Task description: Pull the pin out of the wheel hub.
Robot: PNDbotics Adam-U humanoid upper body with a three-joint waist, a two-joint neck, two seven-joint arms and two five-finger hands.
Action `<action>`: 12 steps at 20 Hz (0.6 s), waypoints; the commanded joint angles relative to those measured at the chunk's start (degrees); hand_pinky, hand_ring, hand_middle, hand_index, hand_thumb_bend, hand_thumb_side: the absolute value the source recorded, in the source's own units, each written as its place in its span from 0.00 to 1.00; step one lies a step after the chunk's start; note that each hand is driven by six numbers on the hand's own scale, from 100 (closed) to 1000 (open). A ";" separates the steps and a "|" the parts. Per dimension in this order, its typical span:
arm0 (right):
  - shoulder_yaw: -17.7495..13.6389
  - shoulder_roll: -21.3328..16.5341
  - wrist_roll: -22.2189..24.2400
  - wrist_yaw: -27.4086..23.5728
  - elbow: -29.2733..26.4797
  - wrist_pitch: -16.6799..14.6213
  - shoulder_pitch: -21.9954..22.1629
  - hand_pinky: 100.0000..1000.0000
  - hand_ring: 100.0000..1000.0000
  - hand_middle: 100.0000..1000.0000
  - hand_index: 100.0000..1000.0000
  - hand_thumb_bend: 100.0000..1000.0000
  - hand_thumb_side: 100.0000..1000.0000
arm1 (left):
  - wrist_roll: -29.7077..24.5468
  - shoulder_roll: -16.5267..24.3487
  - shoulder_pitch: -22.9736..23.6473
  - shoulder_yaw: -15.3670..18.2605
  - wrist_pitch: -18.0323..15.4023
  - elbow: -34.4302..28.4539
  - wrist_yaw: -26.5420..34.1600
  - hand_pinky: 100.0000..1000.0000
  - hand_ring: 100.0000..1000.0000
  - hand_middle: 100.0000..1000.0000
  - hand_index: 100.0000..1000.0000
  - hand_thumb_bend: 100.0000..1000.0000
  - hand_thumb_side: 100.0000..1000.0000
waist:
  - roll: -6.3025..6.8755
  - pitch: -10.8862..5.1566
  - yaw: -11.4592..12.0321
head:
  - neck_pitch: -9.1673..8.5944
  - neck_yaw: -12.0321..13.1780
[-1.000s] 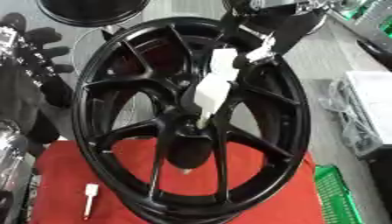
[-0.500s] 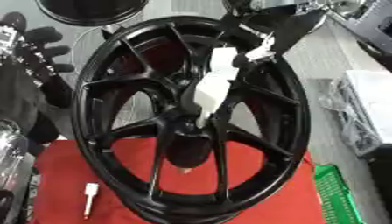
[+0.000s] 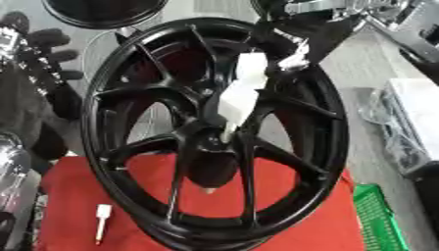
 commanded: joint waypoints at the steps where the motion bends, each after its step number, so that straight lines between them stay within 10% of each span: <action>1: -1.24 -0.59 -0.04 0.72 1.01 -0.73 -0.91 0.92 0.85 0.75 0.87 0.39 0.54 | -0.17 0.48 -1.03 0.17 0.03 -0.77 0.11 0.61 0.72 0.69 0.71 0.15 0.82 | 0.26 -1.02 0.10 | 0.21 -0.21; 12: -1.31 -0.10 0.56 0.39 1.42 -0.68 -1.14 0.92 0.84 0.74 0.85 0.40 0.53 | -0.26 0.49 -1.14 0.07 0.15 -0.76 0.13 0.61 0.72 0.70 0.71 0.15 0.82 | 0.21 -0.88 0.20 | 0.38 -0.08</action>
